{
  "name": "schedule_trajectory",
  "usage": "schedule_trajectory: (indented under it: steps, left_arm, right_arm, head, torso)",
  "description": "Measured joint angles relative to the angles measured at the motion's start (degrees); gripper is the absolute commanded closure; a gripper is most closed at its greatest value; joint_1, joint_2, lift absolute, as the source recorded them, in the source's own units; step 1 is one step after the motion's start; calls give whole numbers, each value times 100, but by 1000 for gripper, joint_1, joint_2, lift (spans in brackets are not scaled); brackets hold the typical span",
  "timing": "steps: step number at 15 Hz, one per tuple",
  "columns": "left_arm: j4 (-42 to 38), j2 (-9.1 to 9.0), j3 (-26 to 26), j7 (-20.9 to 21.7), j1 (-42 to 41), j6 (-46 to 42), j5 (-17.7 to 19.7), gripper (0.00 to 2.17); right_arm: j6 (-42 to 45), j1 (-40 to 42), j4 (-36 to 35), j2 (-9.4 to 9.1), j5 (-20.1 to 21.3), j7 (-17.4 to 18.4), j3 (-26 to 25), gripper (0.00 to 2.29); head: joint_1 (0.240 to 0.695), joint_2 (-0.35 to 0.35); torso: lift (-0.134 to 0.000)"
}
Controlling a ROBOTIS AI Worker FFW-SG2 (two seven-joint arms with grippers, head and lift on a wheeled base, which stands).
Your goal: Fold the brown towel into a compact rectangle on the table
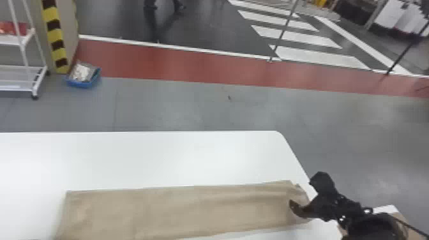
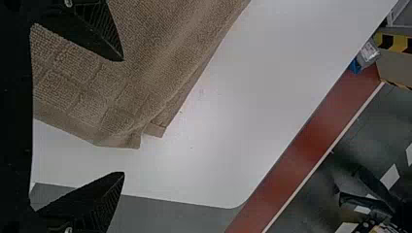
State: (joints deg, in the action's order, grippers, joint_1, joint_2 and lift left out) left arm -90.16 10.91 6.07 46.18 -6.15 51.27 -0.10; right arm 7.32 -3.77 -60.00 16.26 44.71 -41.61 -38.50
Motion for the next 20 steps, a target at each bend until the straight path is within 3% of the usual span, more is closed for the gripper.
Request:
schedule_trajectory:
  steps: [3,4,6,7,11,13,18,19,20]
  left_arm:
    - [23,-78,-157,-218,169,256,-25,215]
    - [62,-98,-219,-282,229,288,-51,350]
    - [137,-114,-262,-294,304,290,-109,1528]
    - [153,-113,-252,-257,320,277,-124,1973]
    - [32,-12,-161,-72,244,266,-232,2010]
    - [-193,34,-50,176,159,266,-552,2010]
    - [-612,107,42,335,-17,289,-1272,1993]
    - [-623,110,42,322,-18,320,-1392,1733]
    - [-637,112,45,281,-18,344,-1468,1082]
  right_arm:
    - [6,0,14,0,2,4,7,36]
    - [3,0,14,0,2,4,9,36]
    - [1,0,15,0,2,4,6,36]
    - [1,0,18,0,2,4,3,36]
    - [8,-1,61,8,2,51,3,36]
    - [0,-7,74,9,2,59,29,36]
    - [-8,-18,86,9,4,66,75,36]
    - [-8,-18,89,9,8,66,78,36]
    - [-7,-17,91,9,11,66,79,36]
  head:
    - [695,-350]
    - [695,-350]
    - [695,-350]
    - [695,-350]
    - [695,-350]
    - [695,-350]
    - [695,-350]
    - [695,-350]
    - [695,-350]
  torso:
    - [0]
    - [0]
    - [0]
    - [0]
    - [0]
    - [0]
    - [0]
    - [0]
    - [0]
